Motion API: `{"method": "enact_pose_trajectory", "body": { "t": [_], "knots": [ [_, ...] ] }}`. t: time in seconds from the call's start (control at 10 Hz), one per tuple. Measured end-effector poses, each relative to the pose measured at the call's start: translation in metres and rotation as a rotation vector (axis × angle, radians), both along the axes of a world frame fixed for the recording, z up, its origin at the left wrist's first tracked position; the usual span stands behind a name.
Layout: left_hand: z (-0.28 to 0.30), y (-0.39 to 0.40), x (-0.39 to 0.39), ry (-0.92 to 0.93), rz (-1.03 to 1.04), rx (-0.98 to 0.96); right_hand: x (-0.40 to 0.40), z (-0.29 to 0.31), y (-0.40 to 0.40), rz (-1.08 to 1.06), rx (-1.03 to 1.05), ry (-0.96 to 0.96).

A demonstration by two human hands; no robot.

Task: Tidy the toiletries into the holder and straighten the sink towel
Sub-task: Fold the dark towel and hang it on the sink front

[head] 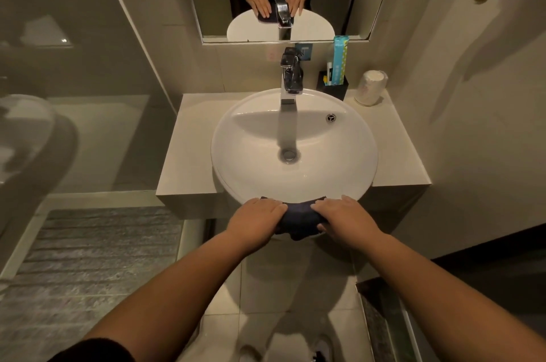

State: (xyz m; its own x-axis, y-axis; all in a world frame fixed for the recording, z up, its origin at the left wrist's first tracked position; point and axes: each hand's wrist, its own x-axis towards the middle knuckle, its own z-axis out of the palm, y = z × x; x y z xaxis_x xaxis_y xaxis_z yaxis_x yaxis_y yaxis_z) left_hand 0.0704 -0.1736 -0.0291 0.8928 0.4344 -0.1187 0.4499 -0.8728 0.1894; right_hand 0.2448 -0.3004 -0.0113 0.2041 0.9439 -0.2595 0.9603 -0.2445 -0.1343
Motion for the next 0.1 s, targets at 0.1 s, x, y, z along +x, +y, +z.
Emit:
{"method": "enact_pose_trajectory", "body": {
  "t": [0.1],
  "knots": [
    [0.0132, 0.0027, -0.004, -0.041, -0.072, -0.009, -0.0016, 0.0091, -0.002, -0.023, 0.024, -0.022]
  ]
}}
